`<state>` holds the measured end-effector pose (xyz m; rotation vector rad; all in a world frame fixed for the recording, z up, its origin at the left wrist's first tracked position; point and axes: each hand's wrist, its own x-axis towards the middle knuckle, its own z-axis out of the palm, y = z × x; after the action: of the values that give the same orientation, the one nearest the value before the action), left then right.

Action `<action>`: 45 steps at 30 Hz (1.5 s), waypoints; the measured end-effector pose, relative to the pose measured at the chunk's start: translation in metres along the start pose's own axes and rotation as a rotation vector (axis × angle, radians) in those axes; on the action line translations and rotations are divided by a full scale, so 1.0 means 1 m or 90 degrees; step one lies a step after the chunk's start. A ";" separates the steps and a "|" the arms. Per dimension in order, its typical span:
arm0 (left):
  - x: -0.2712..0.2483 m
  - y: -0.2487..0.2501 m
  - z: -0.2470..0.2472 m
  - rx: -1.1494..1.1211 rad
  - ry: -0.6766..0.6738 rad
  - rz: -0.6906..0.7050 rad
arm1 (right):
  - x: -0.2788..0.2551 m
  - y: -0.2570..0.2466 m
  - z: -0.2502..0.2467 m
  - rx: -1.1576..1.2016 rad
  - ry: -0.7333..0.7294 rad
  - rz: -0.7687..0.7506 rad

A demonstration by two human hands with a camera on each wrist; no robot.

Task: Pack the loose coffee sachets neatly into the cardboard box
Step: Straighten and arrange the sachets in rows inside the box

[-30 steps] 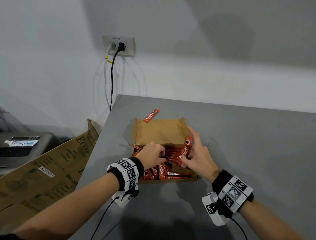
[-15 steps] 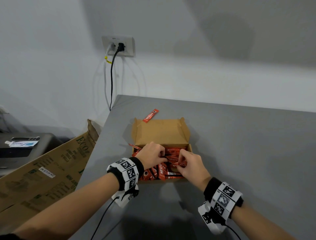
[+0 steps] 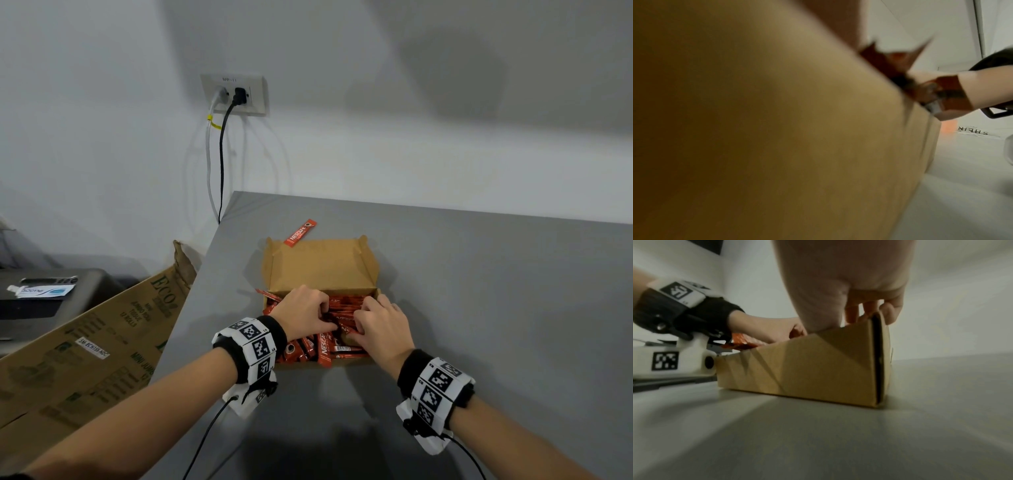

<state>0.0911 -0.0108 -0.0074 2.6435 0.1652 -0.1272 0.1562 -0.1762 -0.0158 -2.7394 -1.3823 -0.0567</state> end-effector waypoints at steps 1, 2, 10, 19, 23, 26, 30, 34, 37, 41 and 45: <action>0.000 0.000 0.000 0.000 -0.002 0.000 | 0.001 0.000 0.001 -0.008 0.001 -0.004; 0.000 0.001 -0.001 0.000 -0.003 0.000 | 0.001 0.001 0.001 -0.012 0.000 -0.002; -0.003 0.002 -0.001 0.037 0.010 0.012 | 0.001 0.004 -0.001 0.068 -0.031 0.022; -0.004 0.010 -0.005 0.109 0.012 0.124 | -0.004 0.016 -0.011 0.084 -0.079 -0.012; -0.001 0.011 -0.002 0.091 -0.027 0.156 | -0.009 0.023 -0.017 0.079 -0.039 -0.012; 0.001 0.010 0.000 0.076 -0.024 0.141 | -0.015 0.027 -0.020 0.100 -0.090 0.012; 0.002 0.008 0.003 0.111 -0.041 0.141 | -0.019 0.029 -0.019 0.169 -0.078 0.033; 0.004 0.007 0.007 0.114 -0.034 0.137 | -0.019 0.030 -0.011 0.197 -0.088 0.045; 0.005 0.006 0.006 0.127 -0.025 0.129 | -0.017 0.030 -0.011 0.149 -0.080 0.036; 0.006 0.006 0.007 0.130 -0.024 0.118 | -0.013 0.023 -0.017 0.013 -0.080 0.009; 0.009 0.007 0.007 0.116 -0.024 0.105 | -0.013 0.026 -0.009 0.101 -0.037 0.020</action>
<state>0.1001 -0.0194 -0.0110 2.8197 -0.0810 -0.1429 0.1691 -0.2026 -0.0090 -2.6505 -1.2963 0.1294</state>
